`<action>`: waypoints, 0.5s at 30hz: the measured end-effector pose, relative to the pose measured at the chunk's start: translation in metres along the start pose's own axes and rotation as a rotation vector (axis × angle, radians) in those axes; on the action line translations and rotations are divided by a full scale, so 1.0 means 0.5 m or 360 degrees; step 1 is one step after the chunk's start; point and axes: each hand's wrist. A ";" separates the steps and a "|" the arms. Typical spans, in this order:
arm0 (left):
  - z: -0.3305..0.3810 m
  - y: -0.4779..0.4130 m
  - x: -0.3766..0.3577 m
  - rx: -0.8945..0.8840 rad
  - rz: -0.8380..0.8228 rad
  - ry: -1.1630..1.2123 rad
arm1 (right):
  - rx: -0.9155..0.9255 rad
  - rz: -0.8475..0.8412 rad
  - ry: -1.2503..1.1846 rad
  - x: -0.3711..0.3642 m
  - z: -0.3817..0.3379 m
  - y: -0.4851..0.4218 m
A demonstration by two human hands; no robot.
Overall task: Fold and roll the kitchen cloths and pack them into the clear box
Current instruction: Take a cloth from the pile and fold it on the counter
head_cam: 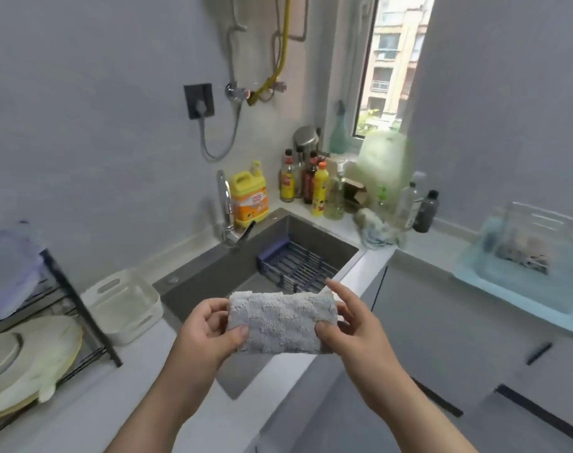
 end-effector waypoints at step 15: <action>-0.055 -0.234 -0.651 0.0099 -0.1038 0.0097 | 0.0065 0.1035 0.0029 0.558 -0.058 0.046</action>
Point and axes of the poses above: each hand's wrist, its own y-axis away from the middle knuckle, its own x-axis out of the back of the hand, z = x × y, and after that the axes turned 4 degrees about y, right-handed
